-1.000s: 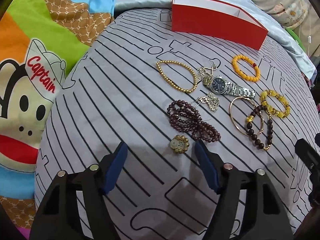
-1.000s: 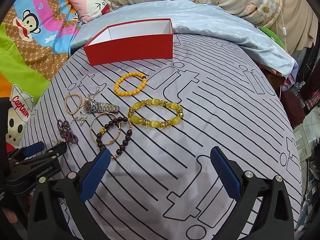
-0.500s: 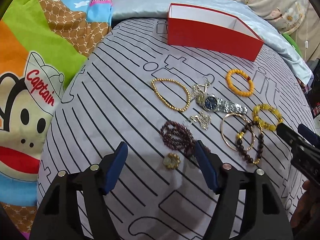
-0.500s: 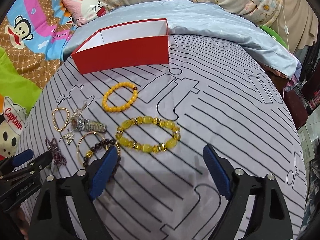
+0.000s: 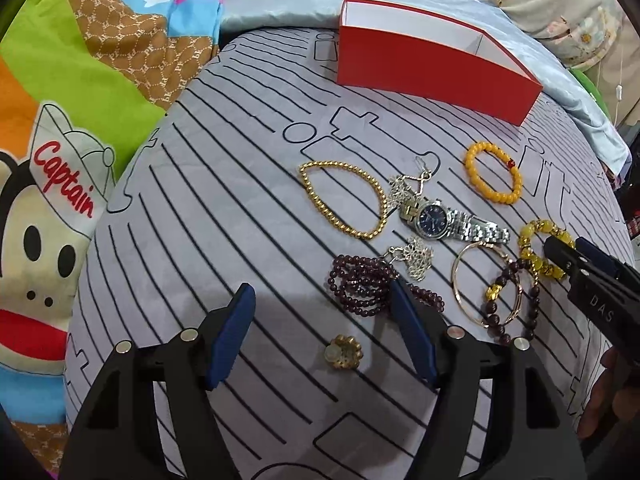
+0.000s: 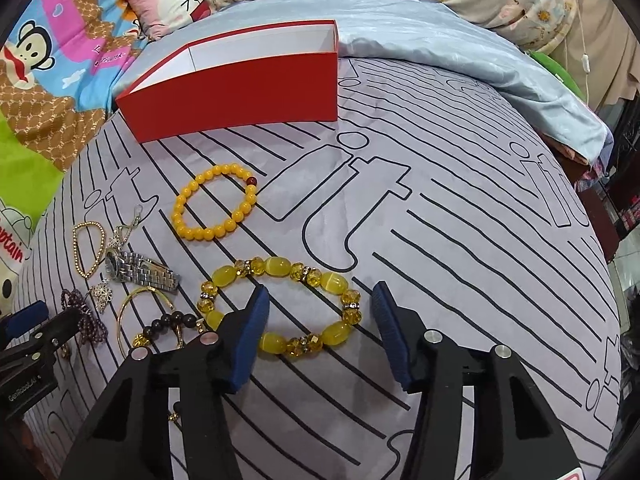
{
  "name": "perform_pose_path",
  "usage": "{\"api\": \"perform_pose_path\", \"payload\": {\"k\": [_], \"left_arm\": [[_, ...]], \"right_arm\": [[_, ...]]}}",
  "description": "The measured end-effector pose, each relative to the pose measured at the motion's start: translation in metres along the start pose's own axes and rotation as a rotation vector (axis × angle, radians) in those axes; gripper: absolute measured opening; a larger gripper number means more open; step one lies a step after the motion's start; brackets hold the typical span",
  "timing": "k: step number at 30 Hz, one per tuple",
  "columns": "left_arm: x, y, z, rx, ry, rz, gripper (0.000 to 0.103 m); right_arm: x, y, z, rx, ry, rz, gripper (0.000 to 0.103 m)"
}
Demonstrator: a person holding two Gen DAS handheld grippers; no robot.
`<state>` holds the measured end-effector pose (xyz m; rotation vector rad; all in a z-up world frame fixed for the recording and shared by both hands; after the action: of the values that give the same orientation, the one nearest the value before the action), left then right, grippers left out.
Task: Organize jewelry
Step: 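Grasp the dark red bead bracelet with the left tool while the right tool grasps the yellow bead bracelet, then carry both held bracelets up and over into the open red box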
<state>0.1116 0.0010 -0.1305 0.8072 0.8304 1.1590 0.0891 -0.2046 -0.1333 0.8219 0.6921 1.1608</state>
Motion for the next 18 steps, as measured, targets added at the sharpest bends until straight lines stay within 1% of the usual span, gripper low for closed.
{"api": "perform_pose_path", "payload": {"k": [2, 3, 4, 5, 7, 8, 9, 10, 11, 12, 13, 15, 18], "left_arm": [[-0.001, -0.002, 0.001, 0.001, 0.005, -0.014, 0.066], [-0.002, -0.002, 0.002, 0.001, 0.008, -0.025, 0.065], [-0.003, -0.003, 0.002, 0.001, 0.006, -0.032, 0.062], [-0.004, -0.003, 0.003, -0.001, 0.003, -0.04, 0.059], [-0.008, -0.003, 0.004, -0.003, -0.001, -0.062, 0.048], [-0.01, -0.003, 0.004, -0.004, -0.004, -0.074, 0.044], [-0.012, -0.002, 0.004, -0.004, -0.009, -0.09, 0.037], [-0.015, -0.002, 0.004, -0.003, -0.014, -0.103, 0.029], [-0.017, -0.002, 0.004, -0.001, -0.019, -0.115, 0.025], [-0.018, -0.002, 0.004, 0.003, -0.021, -0.117, 0.016], [-0.019, -0.004, 0.003, 0.01, -0.021, -0.124, 0.013], [-0.018, -0.003, 0.003, 0.01, -0.011, -0.137, 0.011], [-0.017, -0.001, 0.004, 0.009, 0.001, -0.157, 0.003]], "right_arm": [[0.001, 0.0, 0.0, -0.004, 0.002, 0.003, 0.043], [0.0, 0.0, 0.001, -0.005, 0.003, 0.003, 0.038], [0.0, 0.001, 0.001, -0.006, 0.001, 0.006, 0.033], [0.0, 0.001, 0.001, -0.004, -0.003, 0.012, 0.03], [0.0, 0.001, 0.001, -0.003, -0.007, 0.021, 0.018], [0.0, 0.002, 0.001, -0.001, -0.008, 0.026, 0.015], [0.001, 0.002, 0.001, 0.001, -0.007, 0.033, 0.011], [0.001, 0.002, 0.0, 0.001, -0.007, 0.035, 0.01], [0.002, 0.002, 0.0, 0.002, -0.007, 0.037, 0.01], [0.002, 0.002, 0.0, 0.002, -0.007, 0.039, 0.009], [0.002, 0.003, 0.0, 0.003, -0.009, 0.042, 0.009], [0.001, 0.004, -0.001, 0.006, -0.016, 0.053, 0.009], [0.001, 0.005, -0.003, 0.01, -0.023, 0.062, 0.008]]}}
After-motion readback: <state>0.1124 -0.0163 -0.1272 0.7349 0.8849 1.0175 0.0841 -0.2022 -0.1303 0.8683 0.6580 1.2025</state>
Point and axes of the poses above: each gripper's, at about its wrist camera, not at the fingertips, and y roughly against the way its jaws point, x to its left, z to its top, the point moved 6 cm from there along -y, roughly the way its jaws point, and after that the axes turned 6 degrees about -z, right-handed, at the moved point
